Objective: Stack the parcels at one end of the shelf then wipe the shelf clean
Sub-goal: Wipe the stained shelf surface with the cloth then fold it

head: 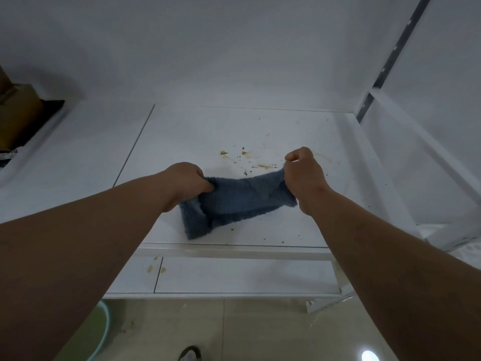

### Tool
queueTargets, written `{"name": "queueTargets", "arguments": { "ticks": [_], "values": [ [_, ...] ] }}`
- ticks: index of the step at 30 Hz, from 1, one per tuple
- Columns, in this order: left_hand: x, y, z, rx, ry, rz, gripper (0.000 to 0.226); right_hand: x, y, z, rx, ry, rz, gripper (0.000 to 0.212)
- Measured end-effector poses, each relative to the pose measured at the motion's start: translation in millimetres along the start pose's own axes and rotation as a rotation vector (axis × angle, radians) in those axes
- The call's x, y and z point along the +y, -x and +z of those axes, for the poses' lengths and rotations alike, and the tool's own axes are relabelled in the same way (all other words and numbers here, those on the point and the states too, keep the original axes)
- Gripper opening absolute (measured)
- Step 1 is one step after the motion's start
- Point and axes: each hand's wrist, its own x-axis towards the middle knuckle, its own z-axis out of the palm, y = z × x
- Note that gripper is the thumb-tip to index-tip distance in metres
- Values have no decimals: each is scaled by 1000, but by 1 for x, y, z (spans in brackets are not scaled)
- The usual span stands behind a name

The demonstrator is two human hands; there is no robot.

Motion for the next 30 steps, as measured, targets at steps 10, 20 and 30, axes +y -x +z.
{"name": "queueTargets", "arguments": {
  "ticks": [10, 20, 30],
  "values": [
    [5, -4, -6, 82, 149, -88, 33, -8, 7, 0, -498, 336, -88, 34],
    [4, -9, 15, -29, -45, 8, 30, 9, 3, 60, -523, 619, -228, 60],
    [-12, -16, 20, -165, -120, -51, 16, 18, 36, 92, -607, 869, -615, 46]
  ]
}}
